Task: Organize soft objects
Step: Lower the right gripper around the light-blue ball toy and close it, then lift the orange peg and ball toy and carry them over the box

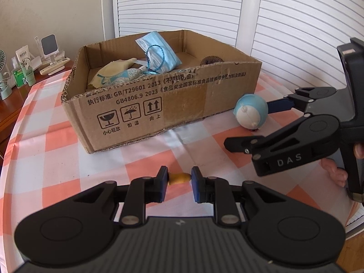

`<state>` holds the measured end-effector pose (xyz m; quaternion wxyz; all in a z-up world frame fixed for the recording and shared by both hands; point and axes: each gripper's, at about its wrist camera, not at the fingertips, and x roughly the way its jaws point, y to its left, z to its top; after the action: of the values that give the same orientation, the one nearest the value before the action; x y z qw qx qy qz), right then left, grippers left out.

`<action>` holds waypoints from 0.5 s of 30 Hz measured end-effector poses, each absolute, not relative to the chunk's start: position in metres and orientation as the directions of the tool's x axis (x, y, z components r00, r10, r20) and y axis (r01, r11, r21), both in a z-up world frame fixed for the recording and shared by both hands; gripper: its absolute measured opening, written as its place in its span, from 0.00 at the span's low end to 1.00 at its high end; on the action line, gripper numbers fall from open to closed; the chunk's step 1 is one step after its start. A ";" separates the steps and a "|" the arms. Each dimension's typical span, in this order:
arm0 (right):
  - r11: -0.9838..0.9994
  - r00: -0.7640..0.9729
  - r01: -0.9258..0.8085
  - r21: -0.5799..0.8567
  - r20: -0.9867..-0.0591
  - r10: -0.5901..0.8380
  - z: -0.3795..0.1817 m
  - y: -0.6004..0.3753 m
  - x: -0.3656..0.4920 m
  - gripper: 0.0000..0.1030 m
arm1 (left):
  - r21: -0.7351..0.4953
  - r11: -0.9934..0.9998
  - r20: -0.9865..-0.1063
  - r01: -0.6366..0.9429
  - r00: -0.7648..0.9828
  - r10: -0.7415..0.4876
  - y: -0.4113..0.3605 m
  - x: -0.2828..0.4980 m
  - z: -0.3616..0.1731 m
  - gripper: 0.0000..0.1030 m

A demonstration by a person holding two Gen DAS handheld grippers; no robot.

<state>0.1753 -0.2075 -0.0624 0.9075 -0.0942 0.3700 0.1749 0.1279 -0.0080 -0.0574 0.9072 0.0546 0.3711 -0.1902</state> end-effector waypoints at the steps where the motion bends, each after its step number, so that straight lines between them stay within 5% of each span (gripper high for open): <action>1: 0.922 0.670 -0.384 -0.047 -0.701 0.243 -0.061 -0.207 0.176 0.89 | -0.043 0.922 -0.694 0.385 0.652 -0.305 -0.008 0.128 -0.057 0.20; 6: 0.929 0.677 -0.368 -0.050 -0.699 0.230 -0.056 -0.208 0.179 0.78 | -0.047 0.921 -0.695 0.387 0.649 -0.308 -0.007 0.128 -0.058 0.20; 10: 0.931 0.679 -0.360 -0.064 -0.703 0.214 -0.054 -0.207 0.180 0.57 | -0.043 0.919 -0.697 0.392 0.648 -0.308 -0.007 0.129 -0.057 0.20; 15: 0.934 0.677 -0.350 -0.067 -0.708 0.202 -0.051 -0.206 0.177 0.56 | -0.046 0.914 -0.701 0.402 0.639 -0.316 -0.008 0.129 -0.054 0.20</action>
<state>0.1775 -0.2065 -0.0508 0.9103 -0.0991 0.3723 0.1517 0.1292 -0.0077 -0.0543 0.9034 0.0573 0.3755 -0.1989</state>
